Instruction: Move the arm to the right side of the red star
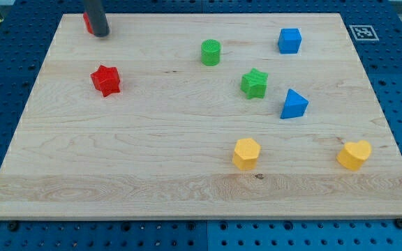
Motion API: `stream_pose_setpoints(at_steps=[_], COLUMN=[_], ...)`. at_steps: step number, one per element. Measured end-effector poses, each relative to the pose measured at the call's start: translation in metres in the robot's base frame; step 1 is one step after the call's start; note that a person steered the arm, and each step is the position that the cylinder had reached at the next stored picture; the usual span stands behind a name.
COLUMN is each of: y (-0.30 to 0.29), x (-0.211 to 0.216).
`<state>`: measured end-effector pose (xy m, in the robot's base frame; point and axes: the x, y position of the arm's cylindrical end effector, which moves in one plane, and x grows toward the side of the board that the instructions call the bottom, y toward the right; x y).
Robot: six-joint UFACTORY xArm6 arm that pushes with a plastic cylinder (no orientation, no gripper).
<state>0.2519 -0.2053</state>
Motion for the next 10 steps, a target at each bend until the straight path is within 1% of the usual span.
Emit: stream_pose_setpoints(at_steps=[2,3,5,6,8,10], y=[0.000,0.008,0.053,0.062,0.062,0.063], x=[0.007,0.024,0.071,0.082,0.082,0.099])
